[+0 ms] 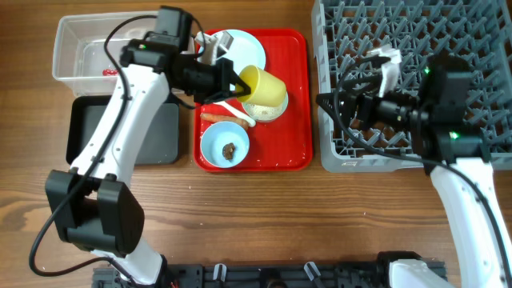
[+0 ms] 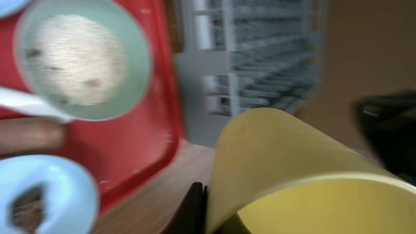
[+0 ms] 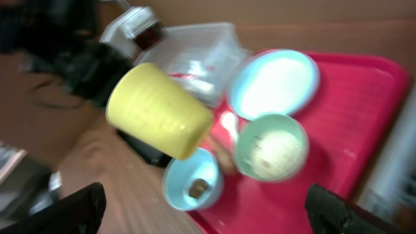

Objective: Sort waste into correct bins and load items into the dishwasher rack
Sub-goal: 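Pass the yellow cup from the left gripper to the right gripper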

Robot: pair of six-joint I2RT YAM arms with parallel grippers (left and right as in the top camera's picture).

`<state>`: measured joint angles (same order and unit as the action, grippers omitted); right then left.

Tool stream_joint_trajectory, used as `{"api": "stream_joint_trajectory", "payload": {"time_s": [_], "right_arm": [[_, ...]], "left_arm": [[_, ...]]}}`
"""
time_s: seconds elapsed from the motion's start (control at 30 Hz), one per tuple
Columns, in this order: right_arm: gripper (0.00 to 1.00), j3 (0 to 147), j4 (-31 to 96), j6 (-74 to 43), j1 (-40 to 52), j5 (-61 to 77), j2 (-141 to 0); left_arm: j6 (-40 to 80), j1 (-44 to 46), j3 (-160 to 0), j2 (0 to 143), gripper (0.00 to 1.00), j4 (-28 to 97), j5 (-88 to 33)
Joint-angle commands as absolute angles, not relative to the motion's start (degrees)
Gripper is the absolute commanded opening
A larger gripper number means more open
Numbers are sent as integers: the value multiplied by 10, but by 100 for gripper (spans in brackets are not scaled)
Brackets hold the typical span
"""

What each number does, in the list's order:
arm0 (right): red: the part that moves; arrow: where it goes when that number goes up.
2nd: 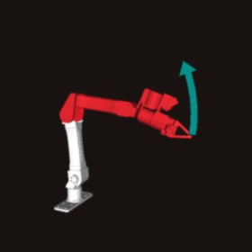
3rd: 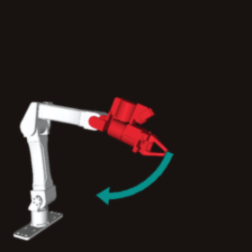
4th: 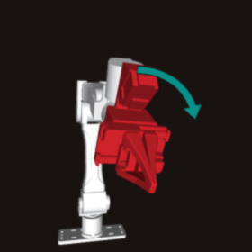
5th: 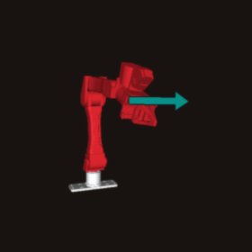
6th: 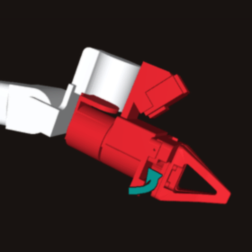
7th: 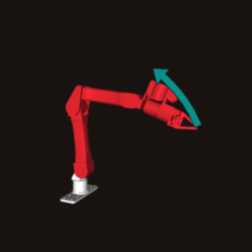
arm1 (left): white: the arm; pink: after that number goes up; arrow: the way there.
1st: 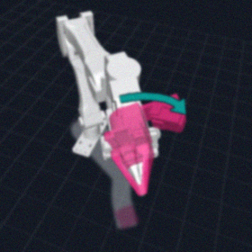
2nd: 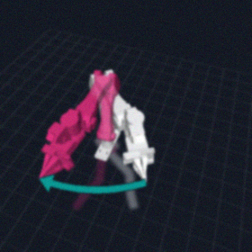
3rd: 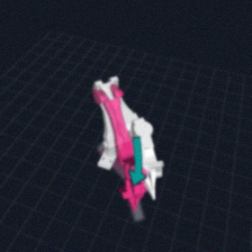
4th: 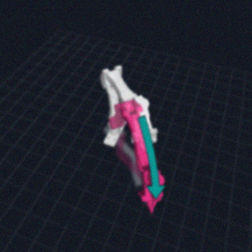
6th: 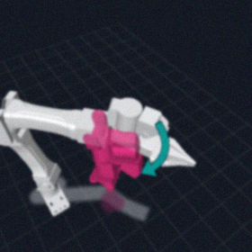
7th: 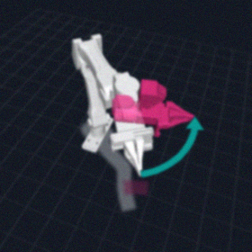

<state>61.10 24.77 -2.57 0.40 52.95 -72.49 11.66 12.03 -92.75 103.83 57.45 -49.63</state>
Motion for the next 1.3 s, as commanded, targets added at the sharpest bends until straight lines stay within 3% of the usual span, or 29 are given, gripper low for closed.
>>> {"api": "stream_joint_trajectory", "payload": {"time_s": [0.0, 0.23, 0.63, 0.8, 1.03, 1.27], "right_arm": [[100, 623, 144, -4, 8, 756, -783], [95, 623, -21, -109, 44, 795, -849], [81, 623, -68, -122, 140, 703, -867], [70, 623, -82, -122, 143, 703, -867], [68, 623, -133, -142, 143, 703, -867], [74, 623, -171, -141, 143, 703, -867]], "left_arm": [[89, 101, -932, 1035, 4, 577, -697], [110, 106, -932, 1035, 4, 576, -727], [114, 110, -932, 1035, 4, 577, -761], [114, 111, -932, 1035, 4, 577, -760], [113, 111, -932, 1035, 4, 577, -760], [114, 111, -932, 1035, 4, 577, -760]]}}
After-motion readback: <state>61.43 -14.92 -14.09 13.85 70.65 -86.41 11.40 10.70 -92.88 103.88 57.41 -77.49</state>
